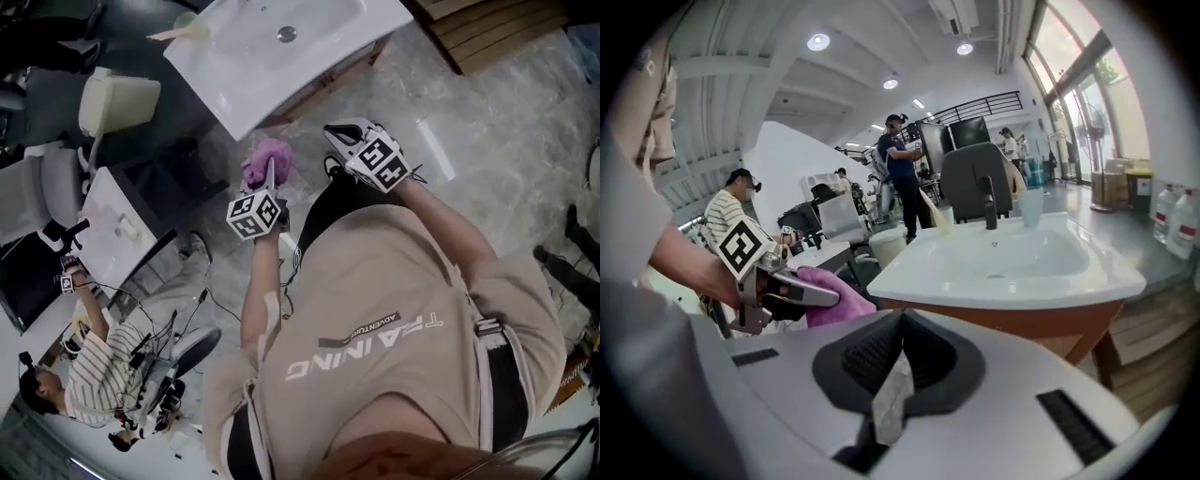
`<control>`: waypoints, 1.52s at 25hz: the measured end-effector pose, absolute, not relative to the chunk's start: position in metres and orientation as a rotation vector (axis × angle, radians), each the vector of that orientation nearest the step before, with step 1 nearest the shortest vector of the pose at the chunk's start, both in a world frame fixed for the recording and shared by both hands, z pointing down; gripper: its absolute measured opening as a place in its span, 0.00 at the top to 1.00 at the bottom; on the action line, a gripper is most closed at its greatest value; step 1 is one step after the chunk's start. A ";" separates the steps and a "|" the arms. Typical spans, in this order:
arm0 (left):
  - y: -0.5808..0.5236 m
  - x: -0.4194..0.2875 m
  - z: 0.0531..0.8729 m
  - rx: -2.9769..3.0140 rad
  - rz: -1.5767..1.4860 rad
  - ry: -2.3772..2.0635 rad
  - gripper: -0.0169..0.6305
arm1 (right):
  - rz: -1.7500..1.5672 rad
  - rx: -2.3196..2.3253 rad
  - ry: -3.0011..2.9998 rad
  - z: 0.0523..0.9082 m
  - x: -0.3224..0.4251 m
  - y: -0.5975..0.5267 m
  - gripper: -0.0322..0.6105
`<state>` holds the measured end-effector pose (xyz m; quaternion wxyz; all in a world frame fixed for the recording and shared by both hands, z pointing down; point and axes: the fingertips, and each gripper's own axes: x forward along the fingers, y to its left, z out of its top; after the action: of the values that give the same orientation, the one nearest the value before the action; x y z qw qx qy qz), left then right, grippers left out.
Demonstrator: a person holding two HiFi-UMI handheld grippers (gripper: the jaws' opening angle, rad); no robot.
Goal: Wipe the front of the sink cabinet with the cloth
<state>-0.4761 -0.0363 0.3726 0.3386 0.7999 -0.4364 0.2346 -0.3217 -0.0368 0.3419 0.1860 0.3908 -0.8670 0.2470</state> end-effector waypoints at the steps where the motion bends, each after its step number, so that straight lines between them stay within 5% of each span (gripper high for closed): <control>1: -0.038 -0.478 0.386 2.076 0.631 -1.116 0.90 | 0.711 1.115 -2.425 0.353 -0.326 -0.038 0.93; 14: -0.077 -0.496 0.541 1.949 0.789 -1.037 0.90 | 0.931 1.233 -2.324 0.491 -0.369 -0.052 0.93; 38: -0.133 -0.419 0.569 2.063 0.995 -1.016 0.90 | 1.132 1.293 -2.349 0.552 -0.312 -0.033 0.93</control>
<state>-0.4190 -0.1331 0.5687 0.3125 0.7822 -0.3851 0.3771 -0.3121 -0.0327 0.5523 0.1151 0.4411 -0.8018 0.3864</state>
